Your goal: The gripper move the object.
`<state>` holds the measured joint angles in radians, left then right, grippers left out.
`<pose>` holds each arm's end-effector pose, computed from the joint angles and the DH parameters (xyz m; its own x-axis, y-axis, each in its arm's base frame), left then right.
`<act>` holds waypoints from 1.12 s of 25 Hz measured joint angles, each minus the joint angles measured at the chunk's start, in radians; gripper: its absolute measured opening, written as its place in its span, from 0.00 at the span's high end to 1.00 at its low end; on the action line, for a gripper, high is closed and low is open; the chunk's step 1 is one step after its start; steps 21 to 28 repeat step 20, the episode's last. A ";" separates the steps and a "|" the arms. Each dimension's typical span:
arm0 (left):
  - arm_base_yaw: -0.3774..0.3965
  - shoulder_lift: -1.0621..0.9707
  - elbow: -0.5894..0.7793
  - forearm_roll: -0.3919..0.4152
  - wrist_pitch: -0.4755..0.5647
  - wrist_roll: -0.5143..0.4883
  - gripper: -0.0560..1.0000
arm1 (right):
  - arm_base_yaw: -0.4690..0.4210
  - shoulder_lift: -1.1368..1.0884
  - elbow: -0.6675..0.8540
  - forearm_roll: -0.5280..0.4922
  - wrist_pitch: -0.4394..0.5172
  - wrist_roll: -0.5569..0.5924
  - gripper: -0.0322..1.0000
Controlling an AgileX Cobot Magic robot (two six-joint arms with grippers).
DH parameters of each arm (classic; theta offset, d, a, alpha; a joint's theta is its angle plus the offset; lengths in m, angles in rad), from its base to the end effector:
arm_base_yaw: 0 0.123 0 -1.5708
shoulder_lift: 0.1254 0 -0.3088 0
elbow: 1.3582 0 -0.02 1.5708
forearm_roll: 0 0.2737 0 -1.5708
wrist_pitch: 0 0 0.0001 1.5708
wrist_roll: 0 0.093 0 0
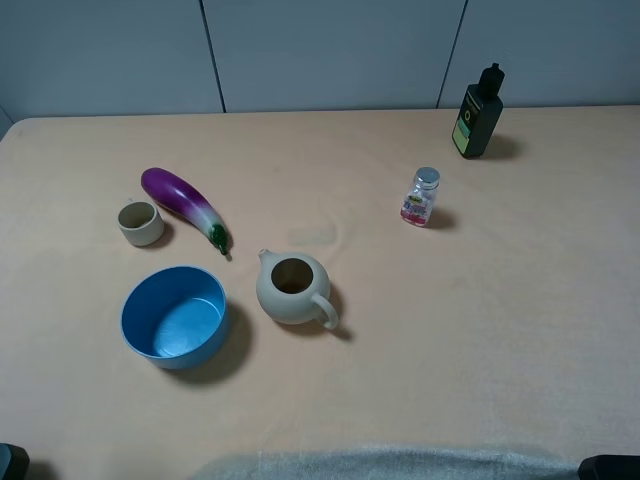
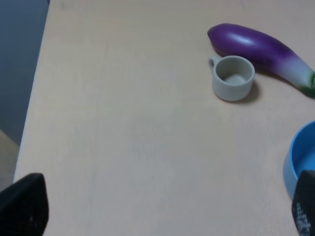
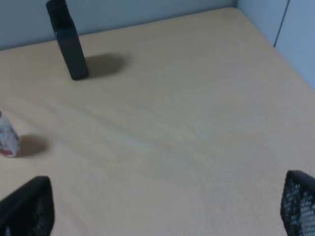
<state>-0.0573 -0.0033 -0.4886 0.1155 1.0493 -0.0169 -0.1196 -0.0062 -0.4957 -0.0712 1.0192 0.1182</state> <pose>-0.0053 0.0096 0.2854 -0.4507 0.0665 -0.8902 -0.0137 0.9966 0.0814 -0.0064 -0.0049 0.2897 -0.3976 0.1290 -0.9085 0.2066 0.9772 0.0483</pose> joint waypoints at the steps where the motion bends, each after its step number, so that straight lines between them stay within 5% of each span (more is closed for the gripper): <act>1: 0.000 0.000 0.000 0.000 0.000 0.000 0.01 | 0.000 0.000 0.000 0.000 0.000 0.000 0.30; 28: 0.000 0.000 0.000 0.000 0.000 0.000 0.01 | 0.000 0.000 0.000 0.000 0.000 0.000 0.30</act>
